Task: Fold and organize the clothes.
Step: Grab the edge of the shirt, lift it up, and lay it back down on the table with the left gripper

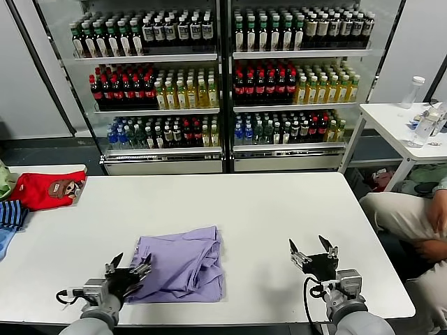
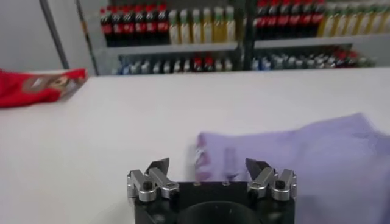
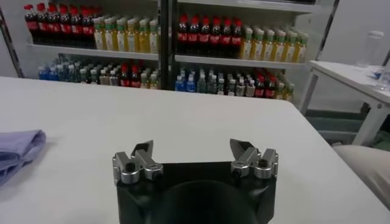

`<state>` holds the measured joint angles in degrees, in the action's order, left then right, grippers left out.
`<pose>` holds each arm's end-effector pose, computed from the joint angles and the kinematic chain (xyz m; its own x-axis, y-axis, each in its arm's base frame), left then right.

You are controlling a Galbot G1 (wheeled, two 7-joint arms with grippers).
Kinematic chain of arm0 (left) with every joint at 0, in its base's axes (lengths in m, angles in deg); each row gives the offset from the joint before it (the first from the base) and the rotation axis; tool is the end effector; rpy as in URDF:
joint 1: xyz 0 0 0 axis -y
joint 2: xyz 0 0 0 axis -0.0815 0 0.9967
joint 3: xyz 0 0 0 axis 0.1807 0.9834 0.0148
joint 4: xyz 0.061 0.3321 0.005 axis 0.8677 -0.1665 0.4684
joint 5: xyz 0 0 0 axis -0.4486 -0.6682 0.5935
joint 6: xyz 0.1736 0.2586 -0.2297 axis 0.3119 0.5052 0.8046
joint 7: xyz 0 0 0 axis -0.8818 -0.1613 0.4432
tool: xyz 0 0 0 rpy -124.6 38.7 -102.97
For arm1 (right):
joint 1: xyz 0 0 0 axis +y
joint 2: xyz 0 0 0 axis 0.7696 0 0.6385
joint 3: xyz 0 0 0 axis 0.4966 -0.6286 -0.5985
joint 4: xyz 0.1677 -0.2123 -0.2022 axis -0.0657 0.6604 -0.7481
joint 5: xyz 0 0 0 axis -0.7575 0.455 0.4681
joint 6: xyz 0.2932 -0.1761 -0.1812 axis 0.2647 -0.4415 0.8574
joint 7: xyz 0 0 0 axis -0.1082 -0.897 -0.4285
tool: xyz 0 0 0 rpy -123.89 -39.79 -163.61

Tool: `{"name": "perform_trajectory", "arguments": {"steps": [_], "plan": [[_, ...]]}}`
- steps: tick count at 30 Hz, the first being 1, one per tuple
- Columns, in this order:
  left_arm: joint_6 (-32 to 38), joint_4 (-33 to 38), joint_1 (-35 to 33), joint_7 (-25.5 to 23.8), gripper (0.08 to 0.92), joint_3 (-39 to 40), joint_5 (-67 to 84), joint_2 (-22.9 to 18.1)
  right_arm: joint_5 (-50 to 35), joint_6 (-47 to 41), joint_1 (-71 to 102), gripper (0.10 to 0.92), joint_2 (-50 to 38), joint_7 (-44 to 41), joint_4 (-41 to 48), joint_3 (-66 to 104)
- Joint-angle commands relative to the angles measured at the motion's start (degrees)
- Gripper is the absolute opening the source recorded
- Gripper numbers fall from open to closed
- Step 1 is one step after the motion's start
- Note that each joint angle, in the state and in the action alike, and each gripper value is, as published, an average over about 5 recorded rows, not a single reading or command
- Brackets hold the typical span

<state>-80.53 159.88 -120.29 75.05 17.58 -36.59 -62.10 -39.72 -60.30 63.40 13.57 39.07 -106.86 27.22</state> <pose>0.2471 0.0822 -0.2801 -0.8746 -0.0301 0.4839 -0.0213 0.9995 0.0237 0.2406 -0.0234 -0.2242 -0.9360 -0.0896 0.3404 -0.1198 0.9904 -0.0686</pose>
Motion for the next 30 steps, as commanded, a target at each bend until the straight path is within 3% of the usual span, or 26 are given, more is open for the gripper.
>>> {"name": "perform_trajectory", "arguments": {"steps": [1, 8, 11, 25, 30], "plan": [[-2.90, -4.24, -1.33, -4.08, 0.823, -6.13, 6.27, 0.93, 0.06, 0.06, -0.30, 0.823, 0.05, -0.01, 0.28, -0.20], [-2.87, -2.22, -2.43, -6.24, 0.821, -4.99, 7.36, 0.06, 0.07, 0.08, -0.68, 0.823, 0.07, -0.01, 0.54, -0.31], [-2.84, -1.30, -2.47, -6.70, 0.784, -4.44, 8.30, -0.43, 0.05, 0.09, -0.81, 0.823, 0.01, -0.02, 0.65, -0.29], [-2.75, -2.66, -1.14, -6.15, 0.386, -2.41, 6.36, -1.17, 0.04, 0.21, -1.15, 0.823, -0.23, 0.01, 1.32, -0.45], [-0.65, 0.70, -1.33, -5.52, 0.238, -3.32, 7.26, -1.23, 0.16, 0.15, -1.48, 0.823, -0.20, 0.07, 1.41, -0.81]]}}
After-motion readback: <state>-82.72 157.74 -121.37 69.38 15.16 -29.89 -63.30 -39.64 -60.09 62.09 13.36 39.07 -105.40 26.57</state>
